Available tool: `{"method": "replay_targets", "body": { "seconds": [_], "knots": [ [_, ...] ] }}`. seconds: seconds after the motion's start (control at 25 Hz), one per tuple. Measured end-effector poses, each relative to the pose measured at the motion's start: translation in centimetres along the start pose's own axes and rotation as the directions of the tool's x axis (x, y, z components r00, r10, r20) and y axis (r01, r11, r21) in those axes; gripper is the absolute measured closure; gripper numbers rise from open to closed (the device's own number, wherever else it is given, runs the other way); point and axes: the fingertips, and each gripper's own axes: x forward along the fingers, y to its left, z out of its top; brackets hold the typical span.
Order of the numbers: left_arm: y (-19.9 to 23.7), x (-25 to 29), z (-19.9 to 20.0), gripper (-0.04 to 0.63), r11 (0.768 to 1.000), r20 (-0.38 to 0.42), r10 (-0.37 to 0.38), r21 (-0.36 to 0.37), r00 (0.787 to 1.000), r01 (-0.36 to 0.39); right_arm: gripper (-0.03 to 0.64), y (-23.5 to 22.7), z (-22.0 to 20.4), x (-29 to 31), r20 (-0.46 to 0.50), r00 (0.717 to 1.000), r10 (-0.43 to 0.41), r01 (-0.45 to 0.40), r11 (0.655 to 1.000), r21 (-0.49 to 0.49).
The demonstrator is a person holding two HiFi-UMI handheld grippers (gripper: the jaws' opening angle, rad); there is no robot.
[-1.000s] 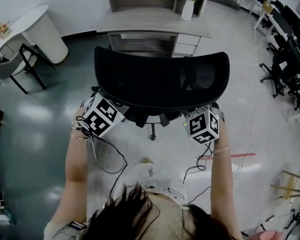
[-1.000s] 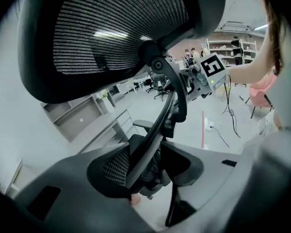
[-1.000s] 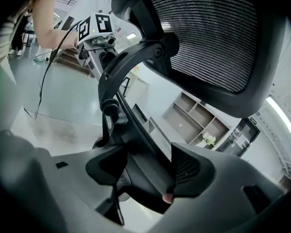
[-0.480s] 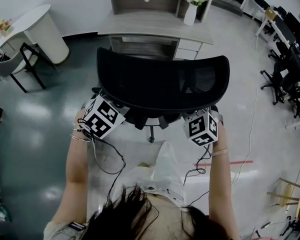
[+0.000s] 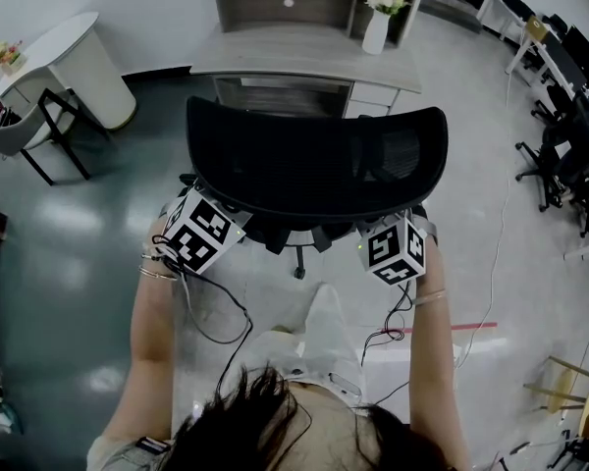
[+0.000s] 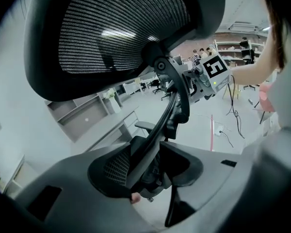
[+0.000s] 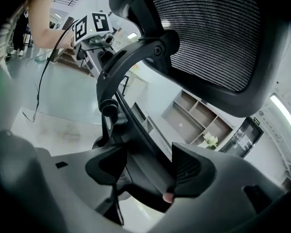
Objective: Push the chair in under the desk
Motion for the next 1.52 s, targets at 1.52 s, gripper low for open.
{"method": "replay_targets", "body": {
  "seconds": [1.52],
  "knots": [
    [7.2,4.0,0.5,0.41,1.0,-0.006,0.009,-0.008,1.0,-0.009,0.347,-3.3,1.5,5.8,-0.015,0.998,-0.058,0.058,0.998,0.01]
  ]
}}
